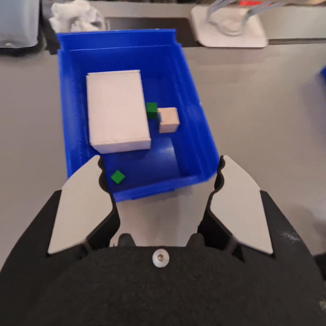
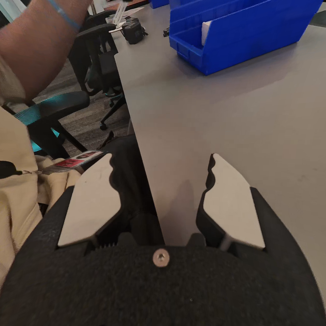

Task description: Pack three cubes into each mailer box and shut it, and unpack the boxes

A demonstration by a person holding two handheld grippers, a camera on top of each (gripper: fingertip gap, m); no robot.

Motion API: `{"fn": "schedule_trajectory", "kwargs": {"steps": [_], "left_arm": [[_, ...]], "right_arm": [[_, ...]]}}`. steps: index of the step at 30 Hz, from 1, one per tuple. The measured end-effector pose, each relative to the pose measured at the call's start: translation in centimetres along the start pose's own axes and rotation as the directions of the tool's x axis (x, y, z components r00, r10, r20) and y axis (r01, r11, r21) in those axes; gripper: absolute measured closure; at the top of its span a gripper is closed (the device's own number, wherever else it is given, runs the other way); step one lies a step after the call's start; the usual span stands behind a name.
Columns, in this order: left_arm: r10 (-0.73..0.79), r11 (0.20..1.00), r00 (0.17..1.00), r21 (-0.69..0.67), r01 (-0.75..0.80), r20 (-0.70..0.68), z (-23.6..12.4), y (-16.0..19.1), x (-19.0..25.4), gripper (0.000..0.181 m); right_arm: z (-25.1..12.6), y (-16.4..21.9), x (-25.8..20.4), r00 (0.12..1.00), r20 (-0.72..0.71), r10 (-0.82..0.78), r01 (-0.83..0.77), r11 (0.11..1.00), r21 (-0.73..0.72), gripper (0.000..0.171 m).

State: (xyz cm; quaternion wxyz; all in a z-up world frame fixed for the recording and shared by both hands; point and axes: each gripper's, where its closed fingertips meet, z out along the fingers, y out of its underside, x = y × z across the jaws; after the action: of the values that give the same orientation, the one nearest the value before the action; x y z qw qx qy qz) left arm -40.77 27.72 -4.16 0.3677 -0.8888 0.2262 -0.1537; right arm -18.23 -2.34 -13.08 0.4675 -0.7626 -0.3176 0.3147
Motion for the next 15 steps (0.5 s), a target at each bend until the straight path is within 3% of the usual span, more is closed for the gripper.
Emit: {"fn": "schedule_trajectory", "kwargs": {"steps": [5,9,15], "left_arm": [[-0.029,0.985,0.987,-0.163,0.054,0.156,8.1,-5.1,-5.0,0.064],[0.015,0.921,0.981,-0.386,0.061,0.192,12.3,-4.9,-6.9,0.058],[0.023,0.811,0.975,-0.575,0.112,0.222,15.2,-3.1,-8.3,0.049]], "right_arm": [[0.2,0.3,-0.6,0.999,0.009,-0.041,0.041,0.999,-0.025,0.072],[0.1,1.2,-0.3,0.997,-0.018,-0.076,0.075,0.995,-0.064,0.072],[-0.3,1.1,-0.5,0.998,-0.008,-0.065,0.064,0.996,-0.059,0.072]]}}
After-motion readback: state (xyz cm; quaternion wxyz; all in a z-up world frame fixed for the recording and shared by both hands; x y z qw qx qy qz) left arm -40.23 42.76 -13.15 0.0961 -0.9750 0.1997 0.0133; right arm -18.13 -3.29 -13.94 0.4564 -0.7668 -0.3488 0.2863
